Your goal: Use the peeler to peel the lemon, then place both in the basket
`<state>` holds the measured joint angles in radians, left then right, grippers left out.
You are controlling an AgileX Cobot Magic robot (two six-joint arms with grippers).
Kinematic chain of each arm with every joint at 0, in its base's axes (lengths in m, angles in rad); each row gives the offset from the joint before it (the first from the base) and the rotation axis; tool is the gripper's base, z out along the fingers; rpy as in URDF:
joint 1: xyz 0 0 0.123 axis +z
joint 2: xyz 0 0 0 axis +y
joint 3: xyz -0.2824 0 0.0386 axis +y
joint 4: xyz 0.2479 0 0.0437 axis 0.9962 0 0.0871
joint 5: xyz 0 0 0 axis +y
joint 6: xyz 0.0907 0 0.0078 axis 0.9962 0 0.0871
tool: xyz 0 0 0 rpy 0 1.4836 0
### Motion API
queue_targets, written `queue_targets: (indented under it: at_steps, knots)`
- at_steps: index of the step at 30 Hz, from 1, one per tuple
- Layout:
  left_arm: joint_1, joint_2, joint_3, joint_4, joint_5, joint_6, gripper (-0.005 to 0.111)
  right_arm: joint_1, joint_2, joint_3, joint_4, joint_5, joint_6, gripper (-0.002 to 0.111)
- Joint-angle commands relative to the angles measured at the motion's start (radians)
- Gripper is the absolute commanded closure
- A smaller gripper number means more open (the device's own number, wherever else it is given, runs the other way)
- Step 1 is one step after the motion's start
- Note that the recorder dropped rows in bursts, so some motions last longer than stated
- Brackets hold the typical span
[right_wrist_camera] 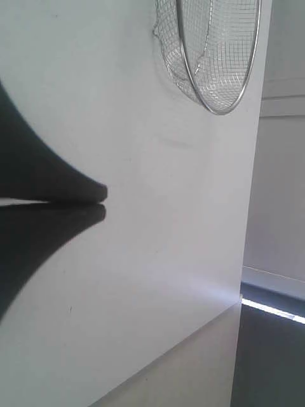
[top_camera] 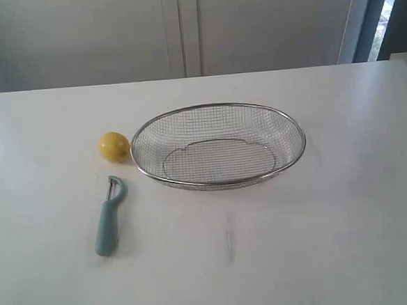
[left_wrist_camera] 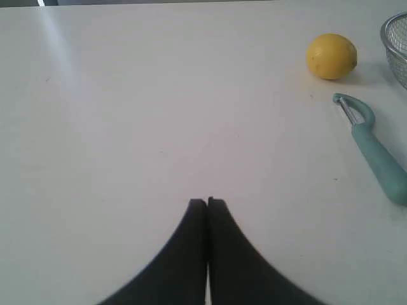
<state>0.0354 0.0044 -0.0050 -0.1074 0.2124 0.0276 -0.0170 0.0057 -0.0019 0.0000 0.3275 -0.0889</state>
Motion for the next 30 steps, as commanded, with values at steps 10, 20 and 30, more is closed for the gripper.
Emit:
queue_targets:
  at_steps: [10,20,30]
  knots:
    - [-0.002,-0.004,0.005,-0.002,-0.002,-0.002,0.107,-0.003,-0.006,0.002,0.000,-0.009,-0.004,0.108]
    - [-0.002,-0.004,0.005,-0.002,-0.002,-0.002,0.107,-0.003,-0.006,0.002,0.000,-0.009,-0.004,0.108]
    - [-0.002,-0.004,0.005,-0.002,-0.002,-0.002,0.107,-0.003,-0.006,0.002,0.000,-0.177,-0.005,0.108]
